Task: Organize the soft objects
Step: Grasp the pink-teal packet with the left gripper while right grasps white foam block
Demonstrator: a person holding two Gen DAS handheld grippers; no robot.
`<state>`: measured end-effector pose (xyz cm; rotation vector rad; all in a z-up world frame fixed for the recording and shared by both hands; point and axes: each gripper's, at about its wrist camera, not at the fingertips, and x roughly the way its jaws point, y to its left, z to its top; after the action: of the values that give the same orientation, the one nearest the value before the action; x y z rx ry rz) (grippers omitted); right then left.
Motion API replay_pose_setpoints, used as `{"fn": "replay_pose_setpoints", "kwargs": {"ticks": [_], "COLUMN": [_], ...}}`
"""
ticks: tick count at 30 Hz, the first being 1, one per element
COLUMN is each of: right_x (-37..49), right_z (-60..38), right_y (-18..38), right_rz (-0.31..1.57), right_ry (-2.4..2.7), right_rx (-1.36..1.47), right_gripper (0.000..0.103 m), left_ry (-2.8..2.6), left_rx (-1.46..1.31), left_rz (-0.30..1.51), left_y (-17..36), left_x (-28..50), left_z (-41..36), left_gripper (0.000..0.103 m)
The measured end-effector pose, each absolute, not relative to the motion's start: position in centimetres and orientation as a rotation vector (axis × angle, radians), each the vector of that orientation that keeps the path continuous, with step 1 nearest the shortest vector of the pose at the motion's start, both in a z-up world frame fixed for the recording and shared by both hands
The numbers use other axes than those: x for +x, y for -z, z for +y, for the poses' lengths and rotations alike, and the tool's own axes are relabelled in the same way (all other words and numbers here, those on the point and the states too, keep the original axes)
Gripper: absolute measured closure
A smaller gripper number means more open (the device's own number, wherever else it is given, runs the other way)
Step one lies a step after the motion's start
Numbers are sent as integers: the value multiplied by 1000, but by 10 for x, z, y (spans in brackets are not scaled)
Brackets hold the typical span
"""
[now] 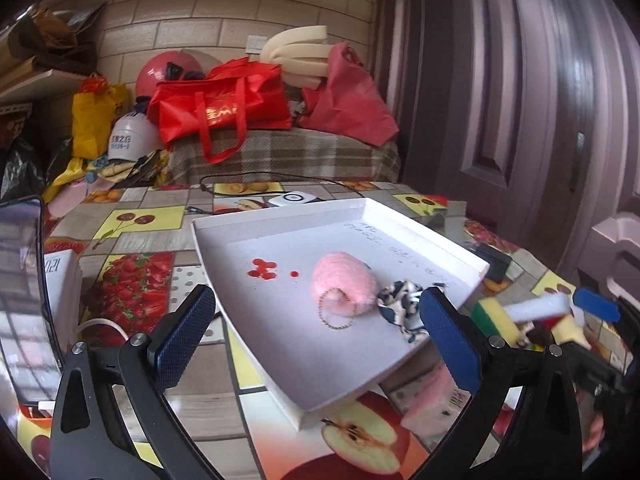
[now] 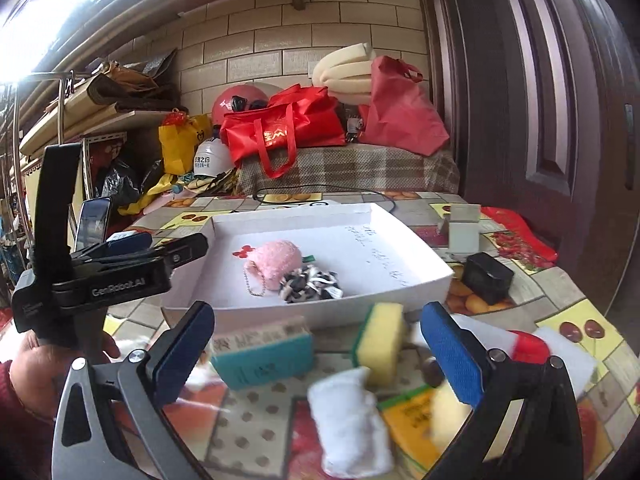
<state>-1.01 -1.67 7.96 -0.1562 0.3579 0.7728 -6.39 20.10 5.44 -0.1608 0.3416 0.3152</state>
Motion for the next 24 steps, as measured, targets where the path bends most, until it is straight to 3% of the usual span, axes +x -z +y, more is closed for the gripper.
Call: {"fn": "replay_pose_setpoints", "kwargs": {"ticks": [11,24], "right_x": [77,139], "right_z": [-146,-154], "right_y": [-77,-43], "right_rz": [508,807], "right_ry": [-519,-620], "right_rx": [2,-152], "right_gripper": [0,7], "left_ry": [-106,-36], "left_rx": [-24,85], "left_rz": [520,704], "left_y": [-44,-22], "left_x": [-51,-23], "left_z": [143,117], "left_gripper": [0,9]}}
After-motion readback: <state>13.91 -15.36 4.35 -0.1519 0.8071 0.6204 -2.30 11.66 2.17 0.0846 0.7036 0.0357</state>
